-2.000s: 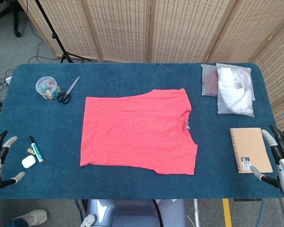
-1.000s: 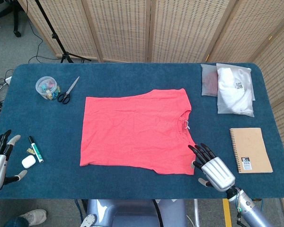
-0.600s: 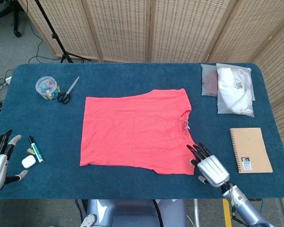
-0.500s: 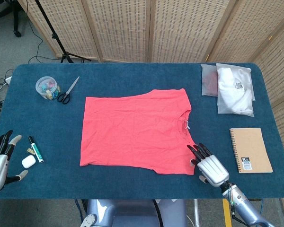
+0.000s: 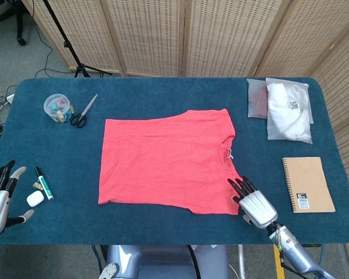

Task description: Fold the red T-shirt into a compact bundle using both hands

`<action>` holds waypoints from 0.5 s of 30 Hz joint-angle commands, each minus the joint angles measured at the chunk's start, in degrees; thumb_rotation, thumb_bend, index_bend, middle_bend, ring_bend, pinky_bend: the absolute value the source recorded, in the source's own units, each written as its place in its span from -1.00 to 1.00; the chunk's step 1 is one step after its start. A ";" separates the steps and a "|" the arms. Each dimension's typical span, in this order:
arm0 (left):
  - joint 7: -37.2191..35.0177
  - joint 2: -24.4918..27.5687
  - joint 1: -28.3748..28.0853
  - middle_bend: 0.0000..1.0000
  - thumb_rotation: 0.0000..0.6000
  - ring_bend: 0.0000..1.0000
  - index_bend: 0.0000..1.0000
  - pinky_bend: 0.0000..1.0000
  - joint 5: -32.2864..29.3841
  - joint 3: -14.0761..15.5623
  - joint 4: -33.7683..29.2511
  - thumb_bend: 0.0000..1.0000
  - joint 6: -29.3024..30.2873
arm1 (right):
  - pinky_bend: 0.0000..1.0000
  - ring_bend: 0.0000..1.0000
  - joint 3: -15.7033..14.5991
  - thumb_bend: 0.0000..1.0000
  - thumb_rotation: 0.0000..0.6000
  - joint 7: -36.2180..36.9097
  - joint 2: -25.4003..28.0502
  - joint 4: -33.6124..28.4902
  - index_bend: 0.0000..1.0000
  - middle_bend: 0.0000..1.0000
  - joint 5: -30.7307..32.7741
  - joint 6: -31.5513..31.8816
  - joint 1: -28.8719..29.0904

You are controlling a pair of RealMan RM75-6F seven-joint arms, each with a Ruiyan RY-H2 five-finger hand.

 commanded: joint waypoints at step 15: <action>0.61 -0.35 -0.23 -1.00 1.00 -1.00 -1.00 -1.00 -0.50 0.04 0.06 -1.00 -0.15 | -1.00 -1.00 -0.60 -0.63 1.00 -1.59 -3.17 2.20 -0.13 -1.00 1.72 -0.87 1.48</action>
